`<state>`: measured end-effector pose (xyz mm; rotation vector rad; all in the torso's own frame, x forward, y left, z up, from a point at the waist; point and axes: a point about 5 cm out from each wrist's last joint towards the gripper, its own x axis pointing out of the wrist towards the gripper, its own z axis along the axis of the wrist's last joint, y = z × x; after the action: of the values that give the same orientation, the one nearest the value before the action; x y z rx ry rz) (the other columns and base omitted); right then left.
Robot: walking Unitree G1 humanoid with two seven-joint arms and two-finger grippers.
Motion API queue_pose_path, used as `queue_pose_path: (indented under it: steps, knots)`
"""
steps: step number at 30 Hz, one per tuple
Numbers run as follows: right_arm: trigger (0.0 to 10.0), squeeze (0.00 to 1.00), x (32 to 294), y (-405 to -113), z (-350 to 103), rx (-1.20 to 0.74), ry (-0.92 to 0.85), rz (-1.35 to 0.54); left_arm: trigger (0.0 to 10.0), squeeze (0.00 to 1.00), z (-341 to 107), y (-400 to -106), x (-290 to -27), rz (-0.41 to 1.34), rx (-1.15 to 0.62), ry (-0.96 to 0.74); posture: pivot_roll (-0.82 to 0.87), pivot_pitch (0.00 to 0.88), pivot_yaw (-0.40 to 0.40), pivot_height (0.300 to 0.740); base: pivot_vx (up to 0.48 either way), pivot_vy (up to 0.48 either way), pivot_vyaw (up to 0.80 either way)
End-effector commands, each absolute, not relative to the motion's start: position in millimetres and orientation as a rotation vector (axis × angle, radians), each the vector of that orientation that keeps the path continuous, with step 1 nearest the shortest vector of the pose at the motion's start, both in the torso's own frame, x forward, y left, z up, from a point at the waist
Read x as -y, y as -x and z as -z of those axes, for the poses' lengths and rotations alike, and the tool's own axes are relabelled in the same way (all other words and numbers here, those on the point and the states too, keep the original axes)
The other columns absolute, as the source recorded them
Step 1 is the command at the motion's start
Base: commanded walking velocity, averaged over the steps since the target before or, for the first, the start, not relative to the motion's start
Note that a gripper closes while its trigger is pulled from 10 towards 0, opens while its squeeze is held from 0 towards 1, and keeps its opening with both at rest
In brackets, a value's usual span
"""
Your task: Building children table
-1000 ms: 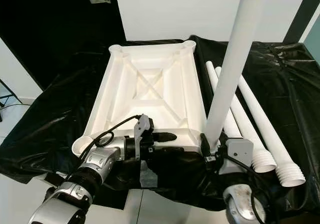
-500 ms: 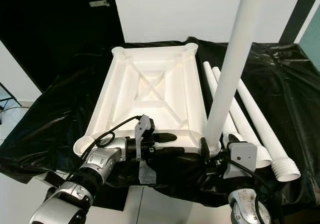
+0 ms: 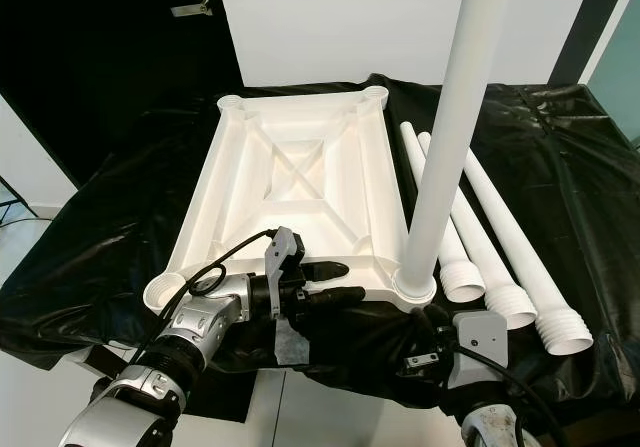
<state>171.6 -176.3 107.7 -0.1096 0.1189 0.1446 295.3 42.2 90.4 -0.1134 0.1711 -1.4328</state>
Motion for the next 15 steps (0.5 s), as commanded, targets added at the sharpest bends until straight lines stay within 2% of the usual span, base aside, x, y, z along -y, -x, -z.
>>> queue_pose_path:
  steps: [1,6,7,11,15]
  knots:
    - [0.9,0.00,169.9,-176.2,-104.6,-0.134,0.092,-0.208,10.0,0.00,-87.1,-300.2,-44.0,1.350,-0.186,0.106,-0.21,0.003,0.068,0.740,0.000,0.000,0.00]
    - [1.7,0.00,163.3,-186.0,-106.0,-0.132,0.097,-0.304,10.0,0.00,-90.5,-306.0,-44.6,1.298,-0.166,0.111,-0.20,0.000,0.070,0.740,0.000,0.000,0.00]
    - [2.5,0.00,162.5,-192.8,-106.1,-0.134,0.107,-0.340,10.0,0.00,-91.9,-308.7,-44.7,1.276,-0.162,0.115,-0.19,0.000,0.068,0.740,0.000,0.000,0.00]
    - [2.6,0.00,168.8,-220.0,-107.8,-0.130,0.159,-0.363,10.0,0.00,-93.6,-311.1,-45.0,1.259,-0.164,0.120,-0.16,0.000,0.064,0.740,0.000,0.000,0.00]
    - [2.6,0.00,172.8,-234.7,-109.7,-0.123,0.186,-0.340,10.0,0.00,-93.2,-310.9,-46.1,1.258,-0.167,0.120,-0.16,0.000,0.063,0.740,0.000,0.000,0.00]
